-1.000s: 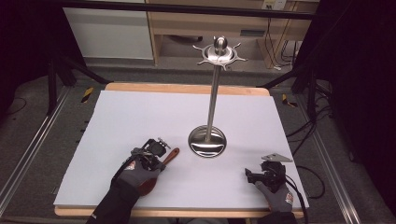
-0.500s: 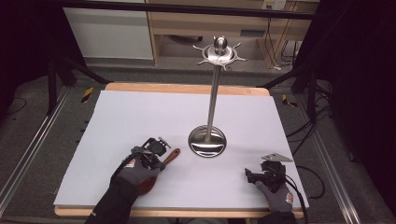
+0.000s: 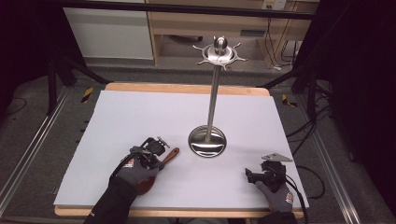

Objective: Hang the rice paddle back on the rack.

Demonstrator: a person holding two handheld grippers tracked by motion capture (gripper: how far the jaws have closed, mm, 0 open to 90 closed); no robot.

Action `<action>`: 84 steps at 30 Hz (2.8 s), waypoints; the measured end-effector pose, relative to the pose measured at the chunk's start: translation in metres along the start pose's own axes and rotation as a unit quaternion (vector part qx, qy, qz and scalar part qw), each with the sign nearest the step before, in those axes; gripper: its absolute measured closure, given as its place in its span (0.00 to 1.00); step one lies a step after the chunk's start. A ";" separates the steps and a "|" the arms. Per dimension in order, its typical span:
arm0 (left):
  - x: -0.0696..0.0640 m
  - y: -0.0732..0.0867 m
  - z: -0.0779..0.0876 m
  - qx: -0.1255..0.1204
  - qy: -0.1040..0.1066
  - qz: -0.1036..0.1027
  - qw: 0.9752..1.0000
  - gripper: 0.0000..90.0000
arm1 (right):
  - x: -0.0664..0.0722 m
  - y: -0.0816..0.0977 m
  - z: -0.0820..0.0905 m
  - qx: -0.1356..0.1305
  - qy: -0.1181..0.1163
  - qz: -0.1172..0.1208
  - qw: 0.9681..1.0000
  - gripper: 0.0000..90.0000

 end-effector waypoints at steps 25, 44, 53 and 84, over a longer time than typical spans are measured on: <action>-0.003 0.019 0.029 -0.065 0.007 0.001 0.998 0.86 | 0.000 0.000 0.000 0.001 0.001 0.000 1.000 0.11; -0.001 0.031 0.046 -0.110 0.006 0.013 0.994 0.86 | 0.000 0.000 0.000 0.001 0.003 0.000 1.000 0.11; 0.001 0.039 0.056 -0.141 0.005 0.025 0.990 0.86 | 0.000 0.000 0.001 0.001 0.004 -0.002 1.000 0.11; -0.002 0.038 0.104 -0.293 -0.030 0.048 0.954 0.87 | 0.000 0.000 0.001 -0.001 0.004 -0.008 1.000 0.11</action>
Point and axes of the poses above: each handheld gripper's, and its own axes: z roughly backward along the jaws, y roughly out of its underside, x roughly to its left, the point moved 1 cm from there along -z, roughly forward along the jaws, and after that the axes turned 1 degree about -x, right-handed, at the moved point
